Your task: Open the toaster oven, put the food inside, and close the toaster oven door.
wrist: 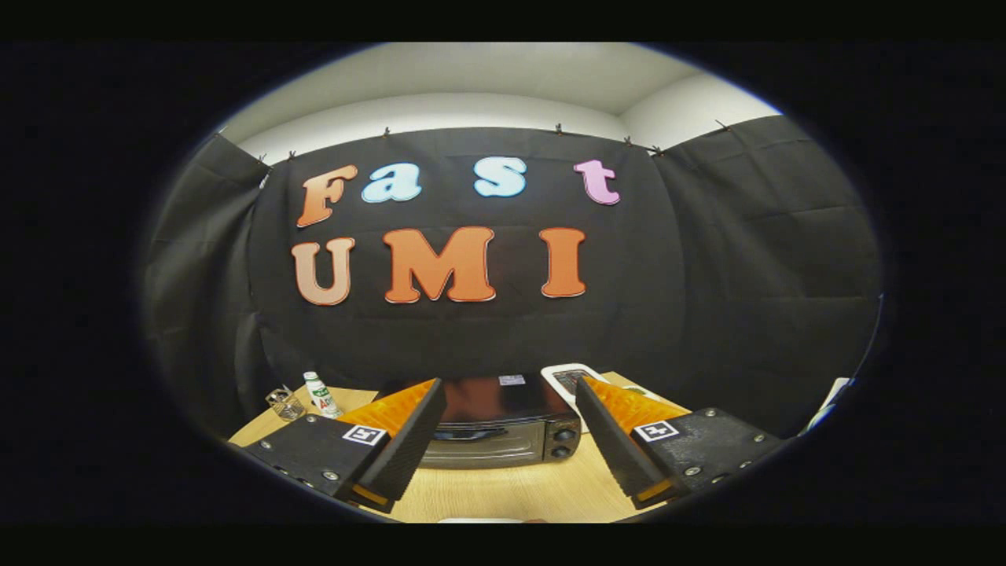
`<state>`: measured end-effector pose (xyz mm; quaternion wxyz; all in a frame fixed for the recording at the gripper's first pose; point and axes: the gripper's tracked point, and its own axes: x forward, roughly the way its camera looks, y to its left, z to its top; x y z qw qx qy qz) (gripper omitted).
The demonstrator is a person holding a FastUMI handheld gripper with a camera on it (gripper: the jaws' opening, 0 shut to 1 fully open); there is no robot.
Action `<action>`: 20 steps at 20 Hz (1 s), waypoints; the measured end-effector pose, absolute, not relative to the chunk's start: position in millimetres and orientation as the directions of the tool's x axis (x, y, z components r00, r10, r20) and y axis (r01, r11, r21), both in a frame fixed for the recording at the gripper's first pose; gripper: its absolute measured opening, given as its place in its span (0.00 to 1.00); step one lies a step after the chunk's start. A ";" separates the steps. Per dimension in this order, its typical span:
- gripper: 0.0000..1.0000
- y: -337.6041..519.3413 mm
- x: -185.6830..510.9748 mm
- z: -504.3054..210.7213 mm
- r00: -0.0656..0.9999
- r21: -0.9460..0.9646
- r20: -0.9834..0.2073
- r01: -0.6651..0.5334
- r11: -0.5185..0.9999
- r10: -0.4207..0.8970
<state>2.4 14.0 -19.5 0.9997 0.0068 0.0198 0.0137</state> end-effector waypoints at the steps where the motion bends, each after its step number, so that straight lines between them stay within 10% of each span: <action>1: 0.98 15.1 1.6 -20.6 0.999 0.013 -0.041 -0.030 0.999 0.031; 20: 0.99 97.8 113.1 -143.4 0.942 -0.036 -0.311 -0.142 0.989 0.124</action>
